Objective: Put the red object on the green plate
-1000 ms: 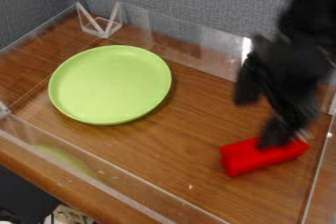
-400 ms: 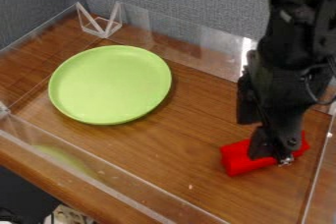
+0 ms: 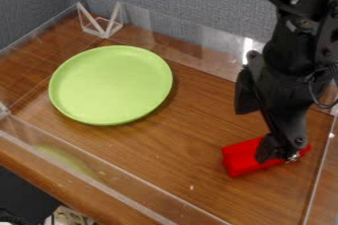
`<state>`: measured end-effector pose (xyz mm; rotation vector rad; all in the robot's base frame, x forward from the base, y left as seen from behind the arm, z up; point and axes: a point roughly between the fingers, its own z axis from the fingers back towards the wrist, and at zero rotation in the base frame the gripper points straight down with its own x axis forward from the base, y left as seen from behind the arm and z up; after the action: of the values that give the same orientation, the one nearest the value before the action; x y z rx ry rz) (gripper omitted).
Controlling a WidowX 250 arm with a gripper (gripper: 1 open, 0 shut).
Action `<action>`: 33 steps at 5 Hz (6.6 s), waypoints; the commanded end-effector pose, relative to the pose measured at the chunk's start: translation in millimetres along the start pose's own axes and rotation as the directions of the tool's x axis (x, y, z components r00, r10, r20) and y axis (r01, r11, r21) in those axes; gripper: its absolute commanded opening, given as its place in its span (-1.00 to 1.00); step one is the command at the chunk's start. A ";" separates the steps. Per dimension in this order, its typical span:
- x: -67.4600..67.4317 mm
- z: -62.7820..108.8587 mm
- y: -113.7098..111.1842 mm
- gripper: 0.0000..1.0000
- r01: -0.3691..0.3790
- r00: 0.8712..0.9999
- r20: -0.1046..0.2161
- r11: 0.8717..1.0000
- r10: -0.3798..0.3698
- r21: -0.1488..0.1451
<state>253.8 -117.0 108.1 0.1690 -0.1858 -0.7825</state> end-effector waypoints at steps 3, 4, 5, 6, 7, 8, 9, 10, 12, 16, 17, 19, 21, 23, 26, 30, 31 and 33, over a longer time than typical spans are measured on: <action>30.3 -10.2 -6.4 1.00 -0.040 0.995 0.096 0.999 0.040 -0.004; 23.9 2.1 2.7 1.00 -0.099 0.992 0.077 0.995 0.100 -0.013; 22.0 16.4 14.0 1.00 -0.162 0.983 0.092 0.987 0.162 -0.007; 17.6 16.9 15.6 1.00 -0.187 0.979 0.069 0.982 0.189 -0.033; 21.7 -1.2 -1.0 1.00 -0.107 0.990 0.083 0.993 0.112 -0.054; 22.3 -19.0 -19.8 1.00 -0.048 0.997 0.059 0.995 0.053 -0.083; 11.7 -41.3 -22.3 1.00 -0.032 0.998 0.045 0.993 0.037 -0.111; 8.5 -52.2 -20.9 1.00 -0.107 0.994 0.016 0.988 0.109 -0.114; 1.3 -55.9 -16.5 -1.00 -0.253 0.968 -0.017 0.963 0.252 -0.093; -57.0 -12.5 76.5 -1.00 -0.425 0.904 0.057 0.904 0.423 0.032; -45.2 -14.5 57.2 1.00 -0.375 0.925 0.070 0.927 0.373 0.020; -28.2 -23.7 42.3 -1.00 -0.332 0.940 0.087 0.943 0.330 0.004; -41.2 -26.5 48.3 -1.00 -0.466 0.884 0.069 0.884 0.463 0.038; -16.7 -34.3 66.7 -1.00 -0.527 0.849 0.077 0.848 0.522 0.059; -14.3 -24.7 58.4 1.00 -0.601 0.798 0.077 0.797 0.597 0.050; 12.8 -62.6 37.2 -1.00 -0.447 0.890 0.066 0.893 0.450 -0.060; 6.2 -39.4 47.1 -1.00 -0.508 0.857 0.084 0.861 0.508 -0.027; -49.2 4.1 95.7 -1.00 -0.695 0.717 0.137 0.717 0.684 0.057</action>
<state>283.5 -14.6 118.5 0.1446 -0.3339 -0.0208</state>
